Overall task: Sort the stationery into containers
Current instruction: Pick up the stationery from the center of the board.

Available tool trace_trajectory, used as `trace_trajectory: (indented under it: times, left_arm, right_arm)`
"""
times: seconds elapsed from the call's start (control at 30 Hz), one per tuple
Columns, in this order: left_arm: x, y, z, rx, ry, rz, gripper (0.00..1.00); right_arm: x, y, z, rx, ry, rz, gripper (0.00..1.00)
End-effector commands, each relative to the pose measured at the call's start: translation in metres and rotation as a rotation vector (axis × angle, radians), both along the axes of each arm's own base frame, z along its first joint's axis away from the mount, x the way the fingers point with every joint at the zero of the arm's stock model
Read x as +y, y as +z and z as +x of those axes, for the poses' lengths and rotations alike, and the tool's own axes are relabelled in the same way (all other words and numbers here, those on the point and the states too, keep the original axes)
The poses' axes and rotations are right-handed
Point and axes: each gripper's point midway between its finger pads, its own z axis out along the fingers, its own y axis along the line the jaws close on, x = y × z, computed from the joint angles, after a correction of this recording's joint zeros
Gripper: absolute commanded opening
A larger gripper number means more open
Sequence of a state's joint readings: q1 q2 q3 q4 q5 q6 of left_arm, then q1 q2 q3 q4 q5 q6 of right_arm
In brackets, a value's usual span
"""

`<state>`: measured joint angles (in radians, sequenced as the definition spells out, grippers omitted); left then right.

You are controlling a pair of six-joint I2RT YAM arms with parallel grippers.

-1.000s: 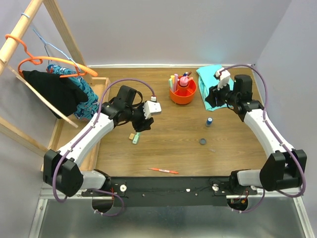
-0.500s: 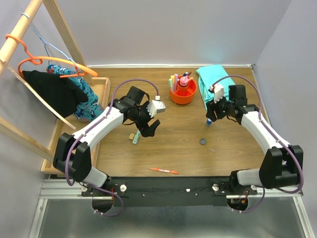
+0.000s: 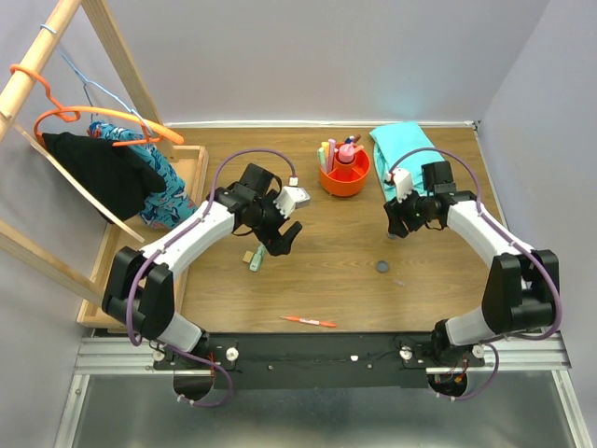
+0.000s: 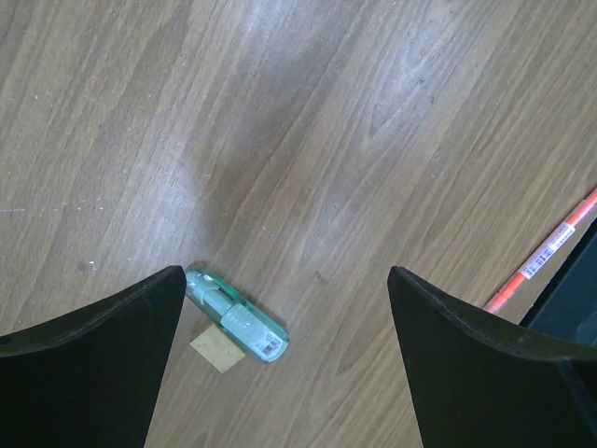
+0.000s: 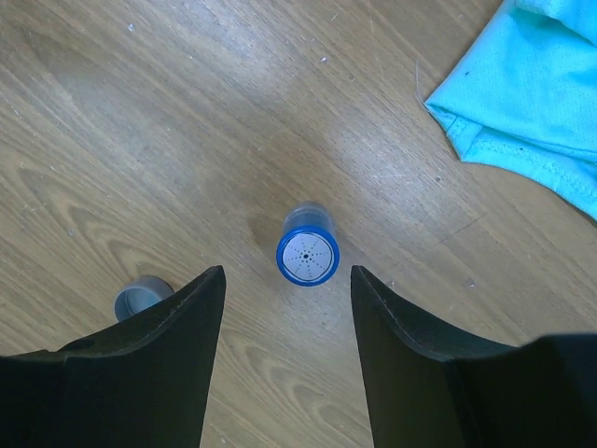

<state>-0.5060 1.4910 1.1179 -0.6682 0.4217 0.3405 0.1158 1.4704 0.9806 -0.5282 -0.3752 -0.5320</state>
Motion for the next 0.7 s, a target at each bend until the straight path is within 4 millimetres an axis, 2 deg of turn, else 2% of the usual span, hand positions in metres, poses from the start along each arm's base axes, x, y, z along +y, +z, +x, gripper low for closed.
trace_trajectory:
  times: [0.0,0.3,0.67]
  left_arm:
    - [-0.003,0.000,0.011,-0.014,0.036,0.004,0.99]
    - [-0.008,0.003,0.015,-0.008,0.053,-0.017,0.99]
    - [-0.010,0.000,0.018,0.000,0.061,-0.018,0.99]
  right_arm:
    - [-0.005,-0.002,0.006,0.010,0.007,-0.027,0.60]
    - [0.000,-0.008,0.018,0.040,0.013,-0.013,0.48]
    - [-0.004,-0.019,0.012,0.086,0.020,-0.039,0.50]
